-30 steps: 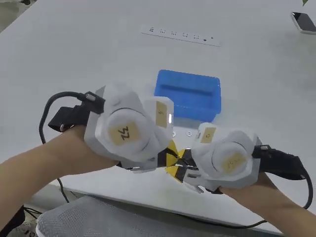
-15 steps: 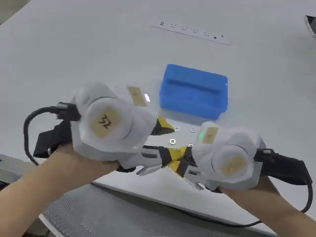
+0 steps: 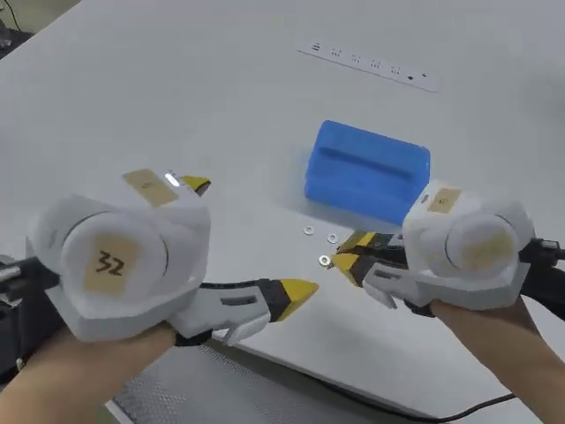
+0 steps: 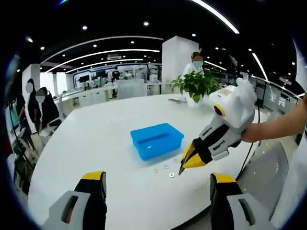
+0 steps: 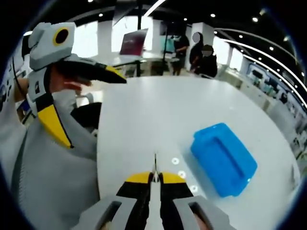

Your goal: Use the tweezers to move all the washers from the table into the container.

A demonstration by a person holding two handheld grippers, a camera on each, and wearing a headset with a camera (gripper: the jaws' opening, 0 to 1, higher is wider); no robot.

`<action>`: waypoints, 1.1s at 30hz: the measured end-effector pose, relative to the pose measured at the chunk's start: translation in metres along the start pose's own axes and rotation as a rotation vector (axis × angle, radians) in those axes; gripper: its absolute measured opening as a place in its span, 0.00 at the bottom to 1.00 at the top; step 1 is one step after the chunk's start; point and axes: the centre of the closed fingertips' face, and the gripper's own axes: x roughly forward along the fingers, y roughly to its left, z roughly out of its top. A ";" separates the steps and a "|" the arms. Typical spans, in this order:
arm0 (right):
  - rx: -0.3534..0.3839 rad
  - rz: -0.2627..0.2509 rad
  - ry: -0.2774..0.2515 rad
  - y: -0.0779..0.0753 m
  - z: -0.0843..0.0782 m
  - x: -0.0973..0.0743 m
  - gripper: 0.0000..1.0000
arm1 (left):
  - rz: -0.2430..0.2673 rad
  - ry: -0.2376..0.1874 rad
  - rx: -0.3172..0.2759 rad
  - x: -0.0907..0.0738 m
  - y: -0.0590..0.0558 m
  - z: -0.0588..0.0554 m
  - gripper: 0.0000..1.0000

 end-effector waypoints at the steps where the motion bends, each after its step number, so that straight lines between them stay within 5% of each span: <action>1: 0.009 0.002 -0.001 -0.003 0.000 0.001 0.03 | 0.006 0.006 -0.002 -0.001 -0.001 -0.003 0.92; 7: 0.029 0.010 -0.019 -0.009 0.002 0.004 0.03 | 0.005 0.011 -0.025 -0.004 -0.007 -0.006 0.91; 33: -0.010 0.036 0.010 -0.013 -0.011 0.027 0.04 | 0.052 0.042 -0.035 -0.008 0.002 -0.016 0.92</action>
